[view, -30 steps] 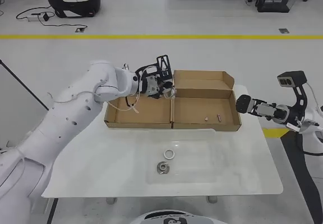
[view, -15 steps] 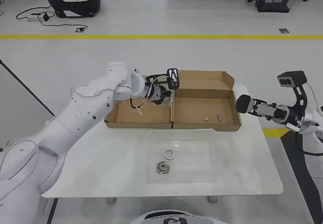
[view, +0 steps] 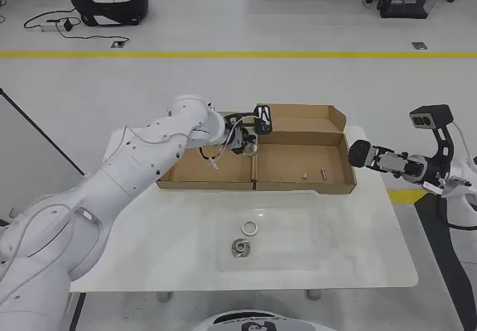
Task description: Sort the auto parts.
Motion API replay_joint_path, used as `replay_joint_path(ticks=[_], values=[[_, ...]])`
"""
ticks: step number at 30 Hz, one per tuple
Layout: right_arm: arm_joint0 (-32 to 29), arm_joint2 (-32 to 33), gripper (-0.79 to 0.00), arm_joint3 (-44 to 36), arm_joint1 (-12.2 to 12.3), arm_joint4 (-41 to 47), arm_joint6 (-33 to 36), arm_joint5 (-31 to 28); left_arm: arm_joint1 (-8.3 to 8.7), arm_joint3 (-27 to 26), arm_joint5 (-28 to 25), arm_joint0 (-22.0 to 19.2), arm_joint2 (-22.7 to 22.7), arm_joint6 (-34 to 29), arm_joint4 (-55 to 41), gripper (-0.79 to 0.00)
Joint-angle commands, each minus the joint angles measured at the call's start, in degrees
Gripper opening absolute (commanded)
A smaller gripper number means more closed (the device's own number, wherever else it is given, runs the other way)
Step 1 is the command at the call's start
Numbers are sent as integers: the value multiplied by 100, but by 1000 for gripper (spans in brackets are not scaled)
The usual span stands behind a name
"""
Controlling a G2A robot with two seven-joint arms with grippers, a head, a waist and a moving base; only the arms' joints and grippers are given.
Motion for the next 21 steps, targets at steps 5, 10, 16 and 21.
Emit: replay_joint_path(ticks=[5,10,16,21], values=[[0,0,0,0,0,0,0,0,4,75,162,116,-46,41,-7,-785],[0,0,0,0,0,0,0,0,-101,214,358,89,45,-575,128,-785],[0,0,0,0,0,0,0,0,-362,537,491,15,268,-1349,83,-785],[0,0,0,0,0,0,0,0,-494,743,473,-11,318,-1513,-99,-785]])
